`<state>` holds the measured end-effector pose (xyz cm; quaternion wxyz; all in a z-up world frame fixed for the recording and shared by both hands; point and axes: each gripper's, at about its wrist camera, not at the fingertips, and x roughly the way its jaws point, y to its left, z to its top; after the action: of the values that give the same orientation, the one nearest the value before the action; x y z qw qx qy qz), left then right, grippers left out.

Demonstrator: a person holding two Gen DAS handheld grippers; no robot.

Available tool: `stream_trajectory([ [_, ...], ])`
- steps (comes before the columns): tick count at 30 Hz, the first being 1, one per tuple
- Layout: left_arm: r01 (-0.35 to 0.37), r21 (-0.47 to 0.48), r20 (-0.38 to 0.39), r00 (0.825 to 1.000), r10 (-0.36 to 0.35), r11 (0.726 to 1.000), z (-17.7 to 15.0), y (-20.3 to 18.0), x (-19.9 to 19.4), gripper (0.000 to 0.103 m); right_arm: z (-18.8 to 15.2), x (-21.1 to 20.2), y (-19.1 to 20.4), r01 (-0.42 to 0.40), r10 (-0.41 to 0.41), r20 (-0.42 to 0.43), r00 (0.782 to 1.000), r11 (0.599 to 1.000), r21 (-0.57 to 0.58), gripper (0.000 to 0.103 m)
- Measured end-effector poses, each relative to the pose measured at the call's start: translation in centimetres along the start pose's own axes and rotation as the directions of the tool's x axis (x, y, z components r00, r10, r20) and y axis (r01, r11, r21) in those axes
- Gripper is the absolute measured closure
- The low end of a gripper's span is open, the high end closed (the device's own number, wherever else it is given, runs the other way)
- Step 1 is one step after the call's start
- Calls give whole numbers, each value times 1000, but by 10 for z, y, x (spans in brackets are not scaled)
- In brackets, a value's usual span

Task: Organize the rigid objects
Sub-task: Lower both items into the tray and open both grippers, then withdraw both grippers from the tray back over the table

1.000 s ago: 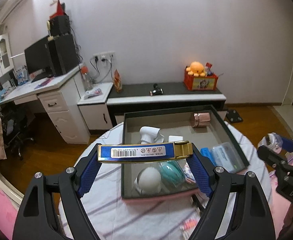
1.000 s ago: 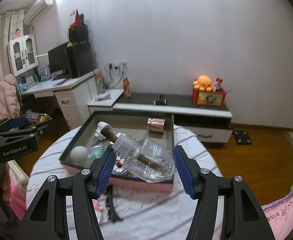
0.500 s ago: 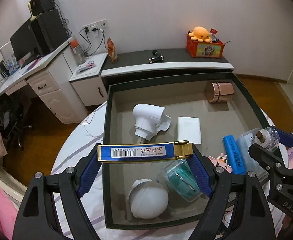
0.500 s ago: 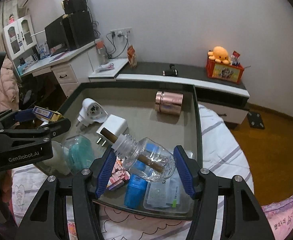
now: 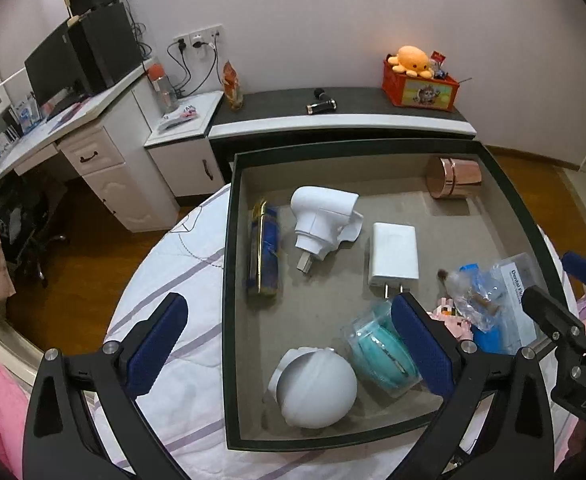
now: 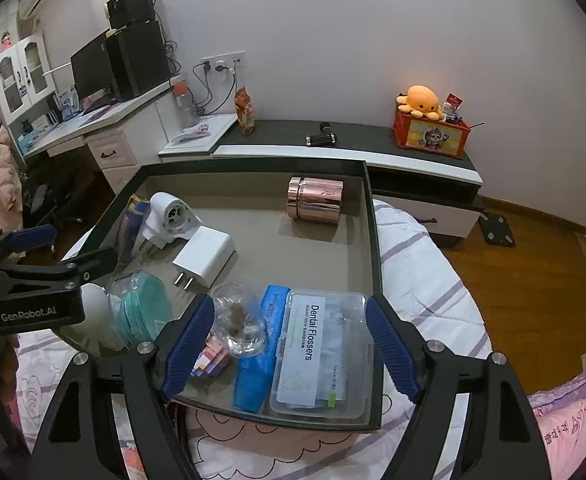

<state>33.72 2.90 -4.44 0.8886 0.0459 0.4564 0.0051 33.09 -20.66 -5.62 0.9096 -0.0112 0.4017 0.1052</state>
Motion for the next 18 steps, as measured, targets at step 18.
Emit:
stream_trajectory([
  [18, -12, -21, 59, 998, 13, 1000, -18, 4, -45, 0, -10, -39, 4, 6, -6, 40, 999, 1000, 16, 23],
])
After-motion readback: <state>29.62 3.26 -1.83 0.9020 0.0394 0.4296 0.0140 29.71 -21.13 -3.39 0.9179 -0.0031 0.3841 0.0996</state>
